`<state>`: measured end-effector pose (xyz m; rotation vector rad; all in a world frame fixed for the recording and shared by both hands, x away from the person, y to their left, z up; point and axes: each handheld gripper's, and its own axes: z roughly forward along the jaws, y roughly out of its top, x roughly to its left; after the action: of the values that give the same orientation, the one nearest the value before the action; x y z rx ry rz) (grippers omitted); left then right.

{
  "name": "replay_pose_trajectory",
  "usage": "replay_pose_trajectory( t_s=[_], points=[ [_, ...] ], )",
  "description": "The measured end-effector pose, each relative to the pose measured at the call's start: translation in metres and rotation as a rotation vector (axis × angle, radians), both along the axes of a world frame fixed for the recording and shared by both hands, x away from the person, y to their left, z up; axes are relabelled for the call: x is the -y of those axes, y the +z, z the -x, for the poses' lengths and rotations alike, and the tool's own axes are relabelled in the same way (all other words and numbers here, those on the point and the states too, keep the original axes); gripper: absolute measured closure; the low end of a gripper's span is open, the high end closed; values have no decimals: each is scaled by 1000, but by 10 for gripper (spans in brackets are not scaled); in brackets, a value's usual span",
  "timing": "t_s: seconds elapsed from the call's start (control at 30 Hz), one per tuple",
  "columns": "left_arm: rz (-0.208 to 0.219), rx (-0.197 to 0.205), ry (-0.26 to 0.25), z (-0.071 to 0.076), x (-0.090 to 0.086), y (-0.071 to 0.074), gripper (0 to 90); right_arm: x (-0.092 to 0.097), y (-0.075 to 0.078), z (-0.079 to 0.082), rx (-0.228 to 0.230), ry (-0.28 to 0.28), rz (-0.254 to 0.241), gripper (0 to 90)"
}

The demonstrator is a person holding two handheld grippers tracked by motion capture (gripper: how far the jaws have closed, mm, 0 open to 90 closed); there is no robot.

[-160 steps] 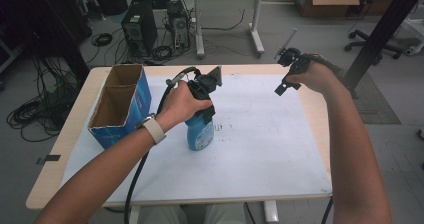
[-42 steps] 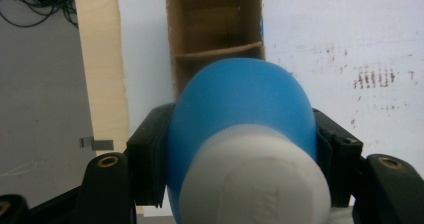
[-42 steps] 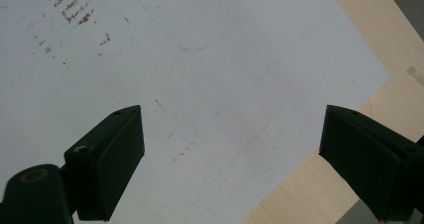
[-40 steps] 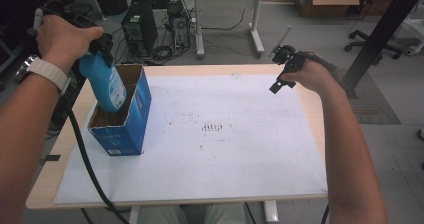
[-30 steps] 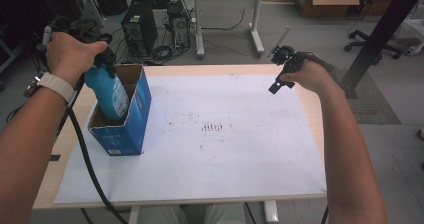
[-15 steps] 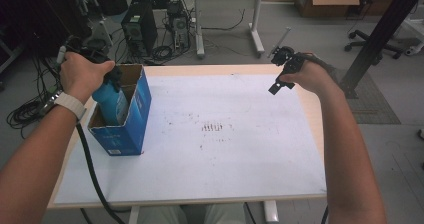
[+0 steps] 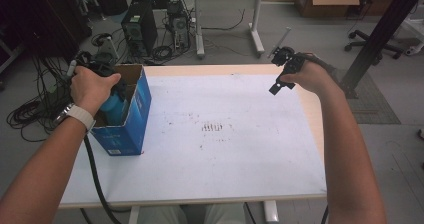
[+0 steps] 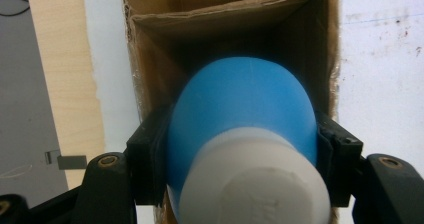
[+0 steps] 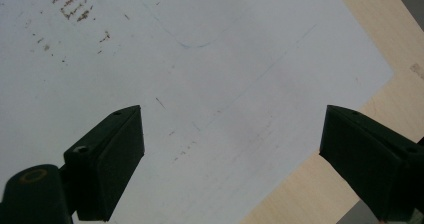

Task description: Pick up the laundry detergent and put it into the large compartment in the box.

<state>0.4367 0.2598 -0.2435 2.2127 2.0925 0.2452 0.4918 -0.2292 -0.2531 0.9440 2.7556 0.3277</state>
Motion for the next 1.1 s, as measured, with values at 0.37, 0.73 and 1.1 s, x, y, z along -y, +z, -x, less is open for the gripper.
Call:
replay_pose_trajectory(
  t_s=[0.37, 0.73, 1.1],
  points=[
    [-3, -21, 3, -1, -2, -20, 372, -2, -2, -1, -6, -2, 1, 106],
    [-2, -30, -6, -3, -3, -32, 372, 0, -2, -1, -7, -5, 8, 106],
    [12, -31, -12, -5, -6, -33, 369, 1, -2, 1, -11, -7, 10, 107]
  ],
)
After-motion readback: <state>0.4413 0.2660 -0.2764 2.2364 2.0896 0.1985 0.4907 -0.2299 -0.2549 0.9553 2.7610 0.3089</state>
